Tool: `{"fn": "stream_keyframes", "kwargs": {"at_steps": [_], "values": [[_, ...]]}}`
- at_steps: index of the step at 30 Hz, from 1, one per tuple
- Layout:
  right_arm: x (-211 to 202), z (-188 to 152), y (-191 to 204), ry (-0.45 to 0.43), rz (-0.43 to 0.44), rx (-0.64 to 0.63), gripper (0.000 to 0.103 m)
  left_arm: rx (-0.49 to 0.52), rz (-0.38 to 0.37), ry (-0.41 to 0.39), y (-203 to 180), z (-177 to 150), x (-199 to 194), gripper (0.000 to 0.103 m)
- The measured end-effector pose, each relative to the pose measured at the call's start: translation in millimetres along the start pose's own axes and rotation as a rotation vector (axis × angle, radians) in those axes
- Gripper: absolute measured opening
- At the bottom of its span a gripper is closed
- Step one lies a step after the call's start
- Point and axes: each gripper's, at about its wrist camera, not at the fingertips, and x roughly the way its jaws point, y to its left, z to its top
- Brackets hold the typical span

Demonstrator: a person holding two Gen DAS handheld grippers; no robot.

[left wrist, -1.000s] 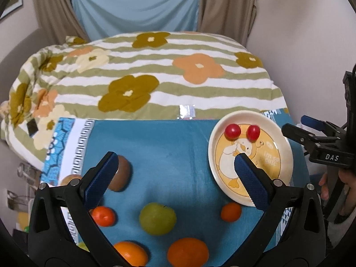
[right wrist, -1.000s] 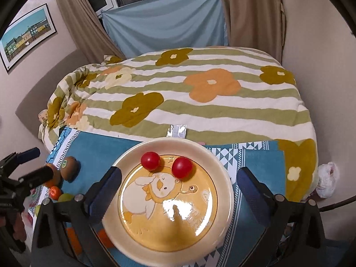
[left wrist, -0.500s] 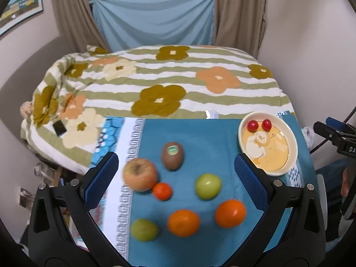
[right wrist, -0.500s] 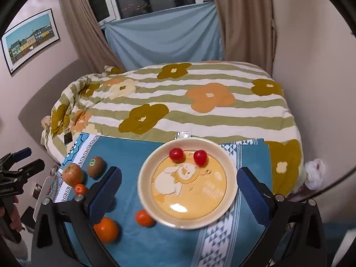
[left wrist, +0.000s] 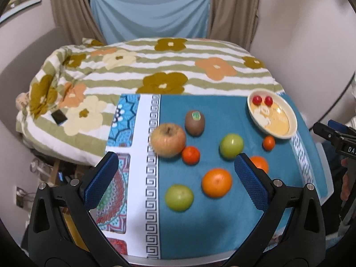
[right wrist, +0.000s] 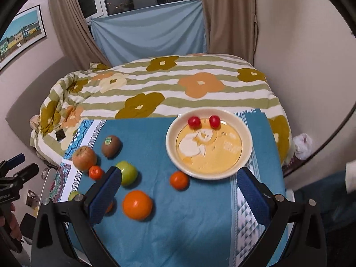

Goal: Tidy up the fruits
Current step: 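Withdraw both tools from the bowl back toward the loose fruit, then grasp the green apple with the left tool while the right tool grasps the large orange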

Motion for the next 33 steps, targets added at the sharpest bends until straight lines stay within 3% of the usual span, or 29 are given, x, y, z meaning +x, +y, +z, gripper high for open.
{"fn": "stream_keyframes", "kwargs": {"at_steps": [6, 13, 18, 23, 25, 32, 33], "values": [[7, -36, 26, 0.029, -0.042, 0.013, 0.103, 0.06, -0.048, 0.052, 14, -31, 16, 0.103], [26, -68, 46, 0.059, -0.026, 0.01, 0.103, 0.108, -0.102, 0.106, 10, -58, 45, 0.103], [44, -84, 55, 0.082, -0.007, -0.021, 0.103, 0.144, -0.1, 0.135, 2, -76, 71, 0.103], [63, -91, 57, 0.089, -0.001, -0.031, 0.103, 0.154, -0.091, 0.151, -5, -85, 94, 0.095], [72, -93, 57, 0.097, 0.004, -0.034, 0.103, 0.164, -0.082, 0.154, -8, -87, 103, 0.086], [94, -90, 57, 0.113, 0.025, -0.042, 0.1, 0.17, -0.066, 0.164, -12, -87, 118, 0.079], [96, -89, 58, 0.116, 0.028, -0.045, 0.1, 0.174, -0.063, 0.169, -14, -86, 120, 0.072]]}}
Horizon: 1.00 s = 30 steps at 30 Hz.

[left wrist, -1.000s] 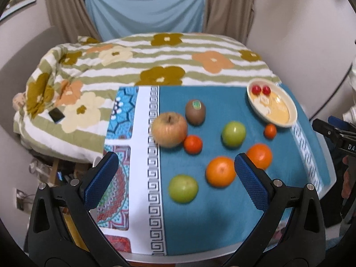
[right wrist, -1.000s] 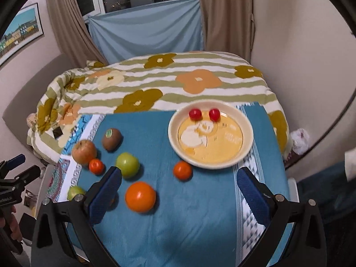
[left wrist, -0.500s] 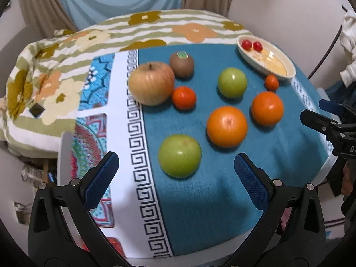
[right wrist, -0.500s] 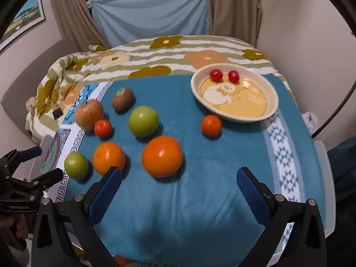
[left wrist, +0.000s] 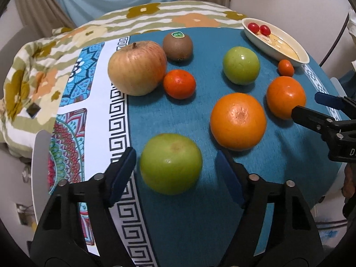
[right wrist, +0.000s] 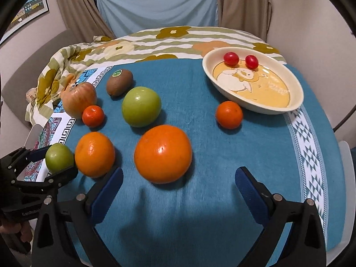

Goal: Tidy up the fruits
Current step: 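Grasp the green apple with the left tool while the right tool grasps the large orange, then lift and carry the green apple and large orange toward the white bowl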

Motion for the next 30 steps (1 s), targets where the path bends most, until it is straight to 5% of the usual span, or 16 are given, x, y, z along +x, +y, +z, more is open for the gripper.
{"fn": "stream_keyframes", "kwargs": {"at_steps": [6, 26, 27, 28, 30], "values": [[13, 4, 5, 0.036, 0.019, -0.021, 0.086, 0.004, 0.043, 0.019, 0, 1, 4, 0.058], [29, 16, 16, 0.059, 0.02, -0.065, 0.074, -0.048, 0.039, 0.039, 13, -14, -6, 0.058], [30, 16, 16, 0.06, 0.021, -0.069, 0.072, -0.054, 0.037, 0.038, 13, -14, -6, 0.058], [30, 16, 17, 0.066, 0.027, -0.077, 0.058, -0.061, 0.034, 0.037, 14, -15, -7, 0.058], [30, 16, 19, 0.069, 0.025, -0.088, 0.057, -0.077, 0.03, 0.032, 15, -15, -11, 0.058]]}}
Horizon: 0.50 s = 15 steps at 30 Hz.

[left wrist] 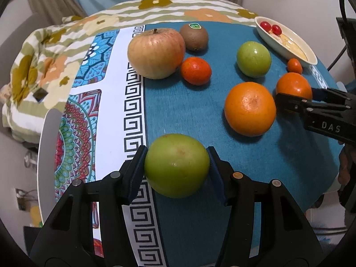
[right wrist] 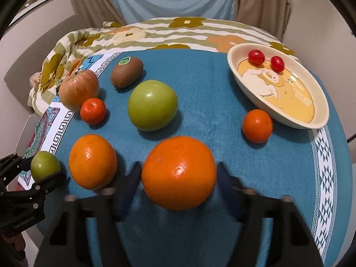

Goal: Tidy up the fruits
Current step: 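Lift and carry the green apple and large orange toward the white bowl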

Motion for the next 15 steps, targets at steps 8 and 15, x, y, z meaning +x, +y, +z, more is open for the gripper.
{"fn": "stream_keyframes", "kwargs": {"at_steps": [8, 15], "values": [[-17, -1, 0, -0.008, 0.013, 0.015, 0.057, -0.022, -0.007, -0.039, 1, 8, -23, 0.058], [-57, 4, 2, -0.056, 0.011, 0.005, 0.057, 0.0, -0.019, -0.094, -8, 21, -58, 0.058]]}}
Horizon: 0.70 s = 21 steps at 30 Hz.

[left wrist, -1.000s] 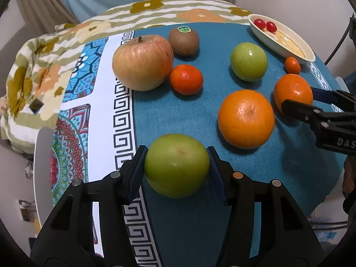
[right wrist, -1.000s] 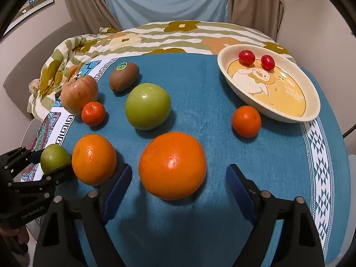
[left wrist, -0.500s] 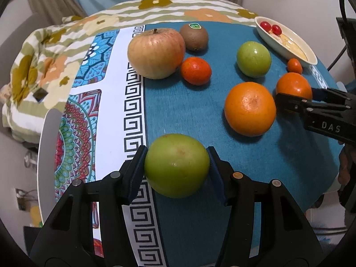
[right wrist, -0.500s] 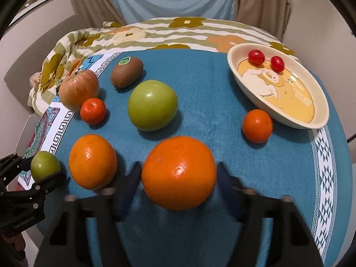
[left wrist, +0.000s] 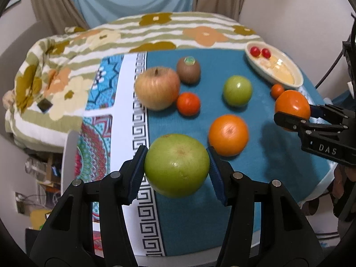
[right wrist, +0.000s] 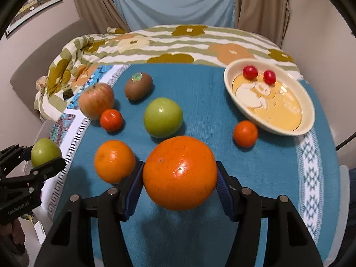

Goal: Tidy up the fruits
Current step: 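Lift and carry the green apple and large orange toward the white bowl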

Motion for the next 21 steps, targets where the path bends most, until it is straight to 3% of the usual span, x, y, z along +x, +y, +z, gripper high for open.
{"fn": "stream_keyframes", "kwargs": {"at_steps": [11, 21], "values": [[-67, 6, -30, -0.073, -0.024, 0.096, 0.057, 0.054, -0.067, -0.088, -26, 39, -45, 0.058], [-89, 15, -95, -0.099, -0.061, 0.127, 0.057, 0.065, -0.098, -0.137, -76, 88, -43, 0.058]]}}
